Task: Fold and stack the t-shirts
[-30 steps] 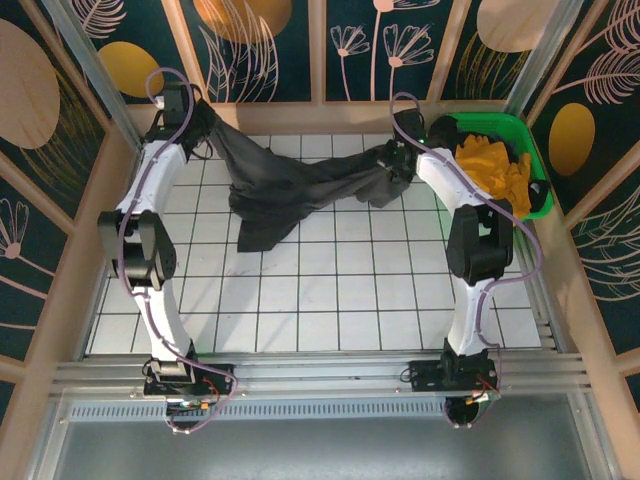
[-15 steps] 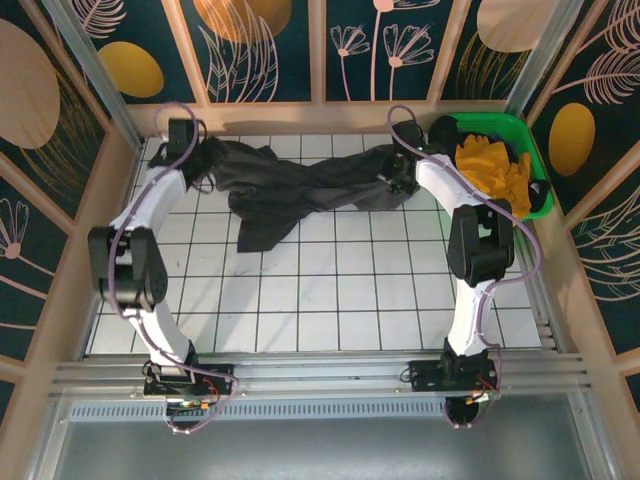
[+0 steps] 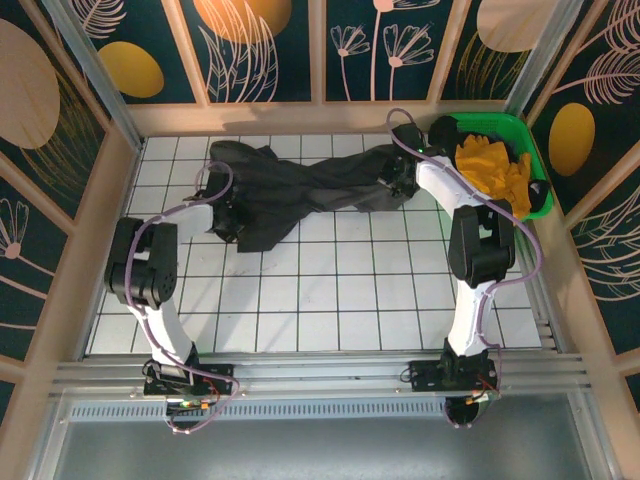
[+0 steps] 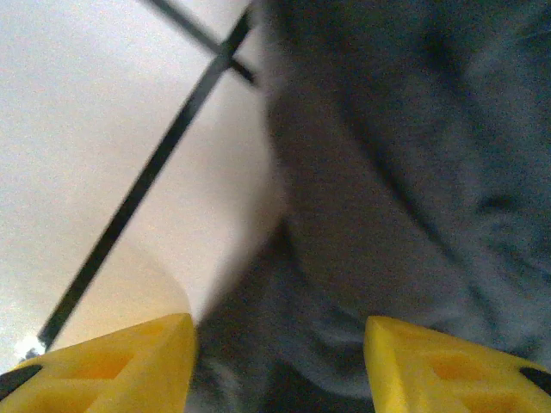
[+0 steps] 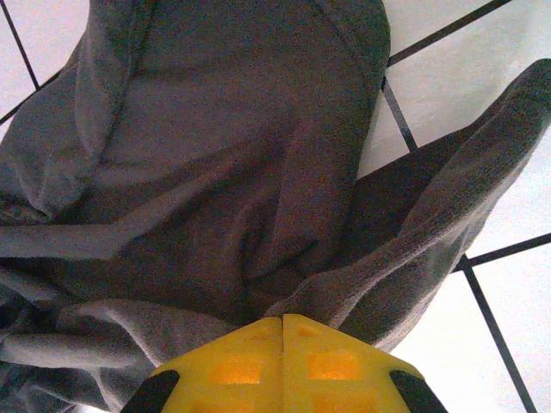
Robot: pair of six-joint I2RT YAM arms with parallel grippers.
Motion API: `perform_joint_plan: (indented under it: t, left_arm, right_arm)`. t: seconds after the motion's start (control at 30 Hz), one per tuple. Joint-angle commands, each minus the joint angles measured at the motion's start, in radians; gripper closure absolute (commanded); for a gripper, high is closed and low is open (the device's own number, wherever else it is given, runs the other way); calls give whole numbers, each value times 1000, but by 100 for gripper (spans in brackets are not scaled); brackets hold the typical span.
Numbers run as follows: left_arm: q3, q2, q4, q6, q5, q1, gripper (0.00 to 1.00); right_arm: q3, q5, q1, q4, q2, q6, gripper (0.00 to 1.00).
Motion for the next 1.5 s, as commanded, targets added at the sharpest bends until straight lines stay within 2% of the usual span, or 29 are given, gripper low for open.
perform_joint_plan:
  t: [0.0, 0.07, 0.13, 0.2, 0.3, 0.33, 0.57, 0.73, 0.93, 1.03, 1.07, 1.2, 1.33, 1.47]
  left_arm:
    - [12, 19, -27, -2, -2, -13, 45]
    - [16, 43, -8, -2, 23, -21, 47]
    - [28, 74, 4, -2, 46, -36, 56]
    - [34, 98, 8, -14, 67, -49, 69]
    - [5, 74, 12, -39, 65, -51, 97]
    - [-5, 45, 3, -44, 47, -51, 100]
    - [9, -268, -114, -142, -105, -51, 100]
    - [51, -428, -217, -179, -216, -51, 100]
    - [-24, -598, -368, -262, -240, -51, 100]
    - [-108, -719, -464, -310, -358, -51, 100]
    - [-123, -751, -487, -321, -404, -51, 100]
    - [-183, -775, -519, -322, -503, -51, 100]
    - [-183, -730, -487, -302, -509, -51, 100]
    - [-172, -700, -472, -289, -515, -51, 100]
  right_arm:
    - [-12, -23, -4, -25, -50, -18, 100]
    - [-14, -26, -4, -24, -48, -18, 100]
    - [-19, -27, -4, -25, -48, -20, 100]
    - [-23, -23, -4, -24, -50, -22, 100]
    - [-25, -17, -6, -27, -57, -23, 100]
    - [-22, -13, -5, -29, -60, -25, 100]
    - [10, 15, 2, -62, -119, -37, 100]
    - [14, 38, 34, -109, -184, -50, 100]
    - [-153, 69, 108, -149, -296, -82, 100]
    - [-265, 56, 160, -148, -332, -120, 100]
    - [-292, 12, 174, -140, -335, -139, 100]
    - [-326, -152, 217, -143, -309, -171, 100]
    - [-306, -253, 248, -215, -250, -161, 100]
    - [-310, -298, 255, -228, -234, -160, 94]
